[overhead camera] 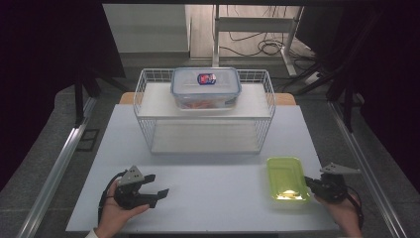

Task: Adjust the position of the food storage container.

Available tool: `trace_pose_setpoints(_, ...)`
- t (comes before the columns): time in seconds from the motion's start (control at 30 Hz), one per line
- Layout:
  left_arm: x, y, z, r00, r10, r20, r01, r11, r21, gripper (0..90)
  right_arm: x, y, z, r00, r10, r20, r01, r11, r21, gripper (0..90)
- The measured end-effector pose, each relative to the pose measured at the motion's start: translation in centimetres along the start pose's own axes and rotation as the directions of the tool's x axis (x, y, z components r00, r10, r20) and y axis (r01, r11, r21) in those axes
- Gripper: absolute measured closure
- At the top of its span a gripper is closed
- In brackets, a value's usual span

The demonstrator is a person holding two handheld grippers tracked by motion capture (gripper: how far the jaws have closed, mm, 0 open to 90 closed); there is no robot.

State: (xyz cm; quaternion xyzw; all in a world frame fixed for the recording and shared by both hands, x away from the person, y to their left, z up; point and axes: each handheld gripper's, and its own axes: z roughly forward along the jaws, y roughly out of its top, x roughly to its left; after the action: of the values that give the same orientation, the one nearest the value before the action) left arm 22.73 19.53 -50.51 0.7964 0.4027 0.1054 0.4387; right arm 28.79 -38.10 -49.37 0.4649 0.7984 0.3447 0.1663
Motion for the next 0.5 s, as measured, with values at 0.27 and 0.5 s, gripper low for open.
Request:
trace_pose_setpoints(0.27,-0.1,0.0,0.1,1.0,0.002,0.003,-0.002,1.0,0.002,26.3,1.0,-0.4,-1.2,0.9984,-0.044,-0.035,0.046,0.998,0.034,89.3)
trace_pose_setpoints(0.5,-0.2,0.0,0.1,1.0,0.007,0.006,-0.007,1.0,0.003,26.4,4.0,-0.2,-0.9,0.9897,-0.118,-0.081,0.124,0.99,0.069,89.3)
